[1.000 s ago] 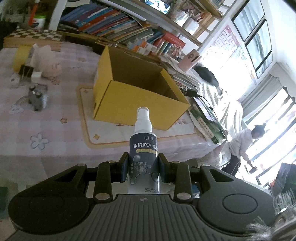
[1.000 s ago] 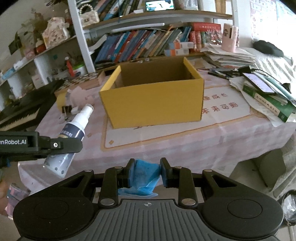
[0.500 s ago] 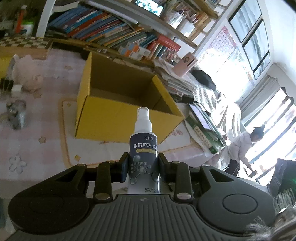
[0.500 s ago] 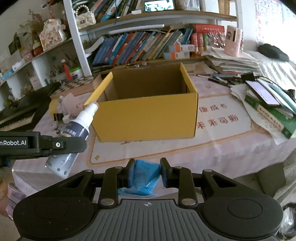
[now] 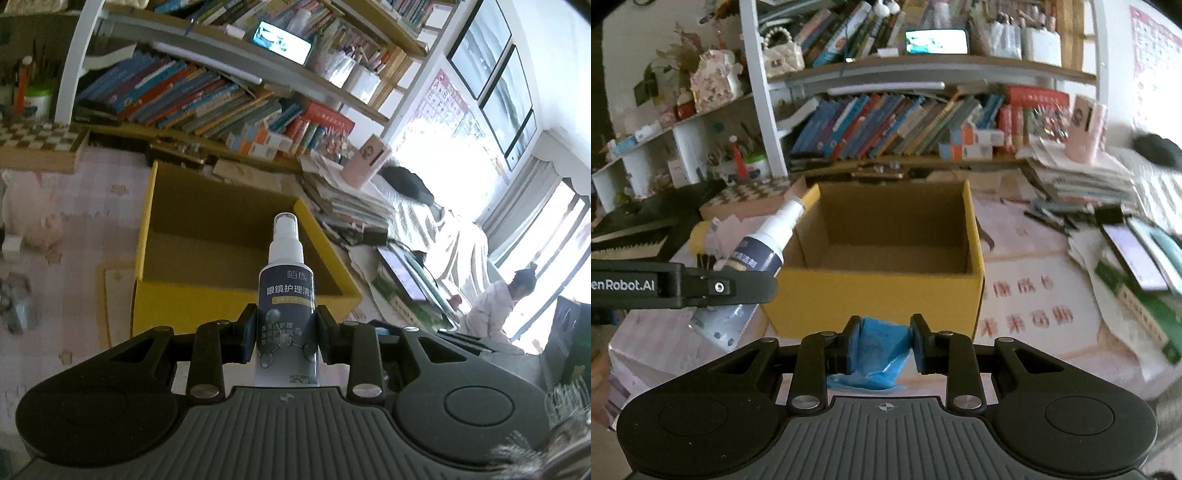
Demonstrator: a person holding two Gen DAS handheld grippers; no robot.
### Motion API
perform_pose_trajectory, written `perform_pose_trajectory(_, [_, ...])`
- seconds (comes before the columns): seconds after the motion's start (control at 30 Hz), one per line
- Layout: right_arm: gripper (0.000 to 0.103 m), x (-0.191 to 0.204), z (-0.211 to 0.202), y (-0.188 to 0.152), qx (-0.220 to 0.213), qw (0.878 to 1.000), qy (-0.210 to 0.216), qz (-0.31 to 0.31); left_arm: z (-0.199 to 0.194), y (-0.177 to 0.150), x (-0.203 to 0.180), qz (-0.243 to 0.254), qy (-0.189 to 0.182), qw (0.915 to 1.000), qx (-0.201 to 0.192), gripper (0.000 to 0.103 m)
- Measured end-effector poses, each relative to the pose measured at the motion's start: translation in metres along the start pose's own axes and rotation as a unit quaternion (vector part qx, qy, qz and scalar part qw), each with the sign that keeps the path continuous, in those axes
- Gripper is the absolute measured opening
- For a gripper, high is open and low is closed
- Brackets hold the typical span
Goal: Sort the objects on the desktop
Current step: 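Carry the spray bottle and blue cloth toward the yellow box with both tools, then lower the spray bottle and blue cloth into the yellow box and open both tools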
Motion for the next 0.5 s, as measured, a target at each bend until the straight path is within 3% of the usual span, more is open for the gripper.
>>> perform_pose_trajectory(0.3, [0.028, -0.005, 0.023, 0.054, -0.036, 0.997, 0.020, -0.063, 0.021, 0.051, 0.006, 0.018, 0.043, 0.9983, -0.035, 0.030])
perform_pose_trajectory(0.5, [0.028, -0.004, 0.059, 0.084, -0.024, 0.992, 0.026, -0.122, 0.059, 0.077, 0.017, 0.032, 0.067, 0.9972, -0.010, 0.030])
Point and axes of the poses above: each gripper's, at about its wrist camera, not at the fingertips, and z roughly the way its jaws point, x to its left, y to its top, the point moved 10 cm from there along z, roughly the way its jaws point, and after that the axes turned 10 degrees about x, right-handed, at the moved point
